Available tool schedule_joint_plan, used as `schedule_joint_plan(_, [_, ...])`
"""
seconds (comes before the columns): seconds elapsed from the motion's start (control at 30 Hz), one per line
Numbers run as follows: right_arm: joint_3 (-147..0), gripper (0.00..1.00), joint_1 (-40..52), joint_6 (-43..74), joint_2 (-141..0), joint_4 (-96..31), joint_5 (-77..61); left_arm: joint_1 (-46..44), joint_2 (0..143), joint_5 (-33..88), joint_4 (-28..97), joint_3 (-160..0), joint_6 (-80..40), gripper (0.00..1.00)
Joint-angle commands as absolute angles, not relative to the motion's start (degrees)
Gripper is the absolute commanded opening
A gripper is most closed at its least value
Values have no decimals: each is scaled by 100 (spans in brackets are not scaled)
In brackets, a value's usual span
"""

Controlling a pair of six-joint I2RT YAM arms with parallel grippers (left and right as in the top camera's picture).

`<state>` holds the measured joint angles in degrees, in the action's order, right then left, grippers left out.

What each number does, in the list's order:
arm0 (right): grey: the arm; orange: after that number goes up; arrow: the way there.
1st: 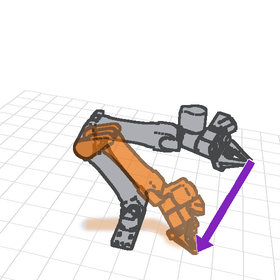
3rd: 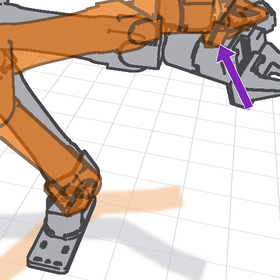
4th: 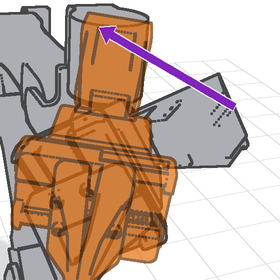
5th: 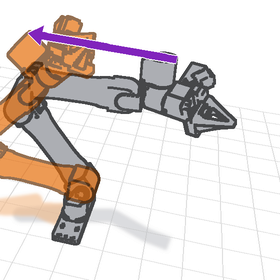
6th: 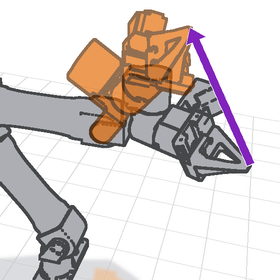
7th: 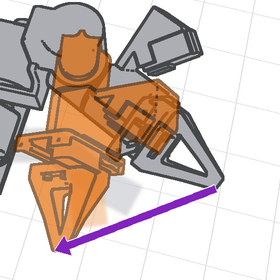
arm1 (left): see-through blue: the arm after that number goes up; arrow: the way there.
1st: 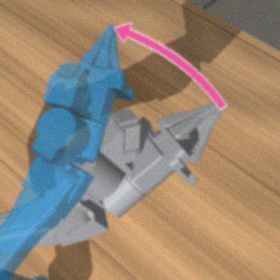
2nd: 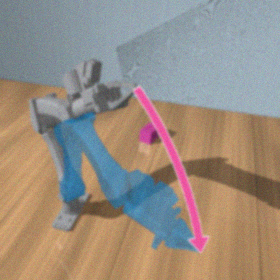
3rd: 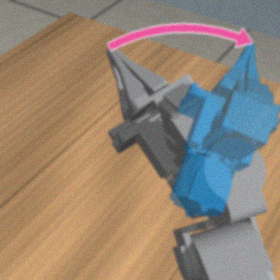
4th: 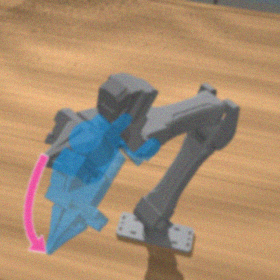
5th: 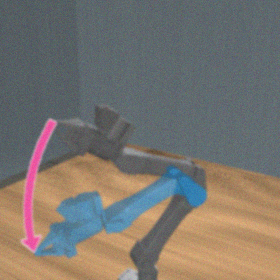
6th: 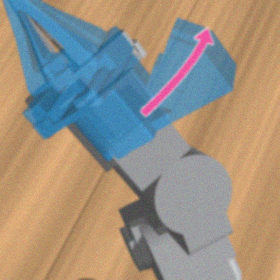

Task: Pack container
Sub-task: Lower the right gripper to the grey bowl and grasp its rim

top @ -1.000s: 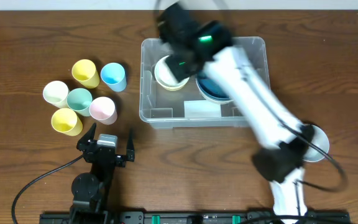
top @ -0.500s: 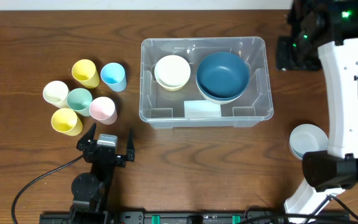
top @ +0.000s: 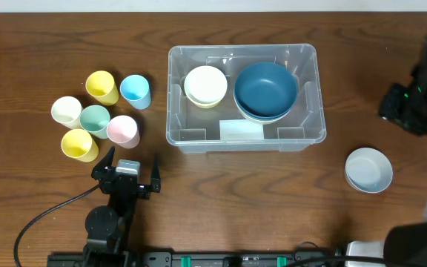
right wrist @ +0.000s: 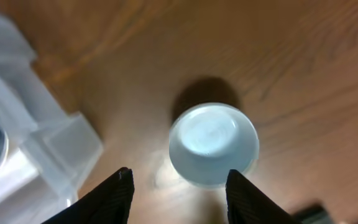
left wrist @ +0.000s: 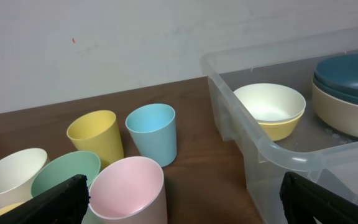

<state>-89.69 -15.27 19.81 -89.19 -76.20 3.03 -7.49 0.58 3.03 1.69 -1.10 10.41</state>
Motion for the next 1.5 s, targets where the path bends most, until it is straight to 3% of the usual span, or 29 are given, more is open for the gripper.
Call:
schedule_joint_plan(0.0, [-8184, 50, -1614, 2515, -8833, -7129, -117, -714, 23, 298, 386, -23, 1070, 98])
schedule_joint_plan(0.33, [-5968, 49, -1592, 3092, -8840, -4700, -738, -714, 23, 298, 386, -23, 1068, 98])
schedule_joint_plan(1.0, [-5054, 40, -1597, 3726, -8842, -4171, 1, -714, 23, 298, 386, -23, 1068, 98])
schedule_joint_plan(1.27, [-4904, 25, -1594, 3719, -8842, -3826, 23, -714, 23, 298, 386, -23, 1068, 98])
schedule_joint_plan(1.47, [-4904, 8, -1594, 3649, -8842, -3719, 21, -714, 23, 298, 386, -23, 1070, 98])
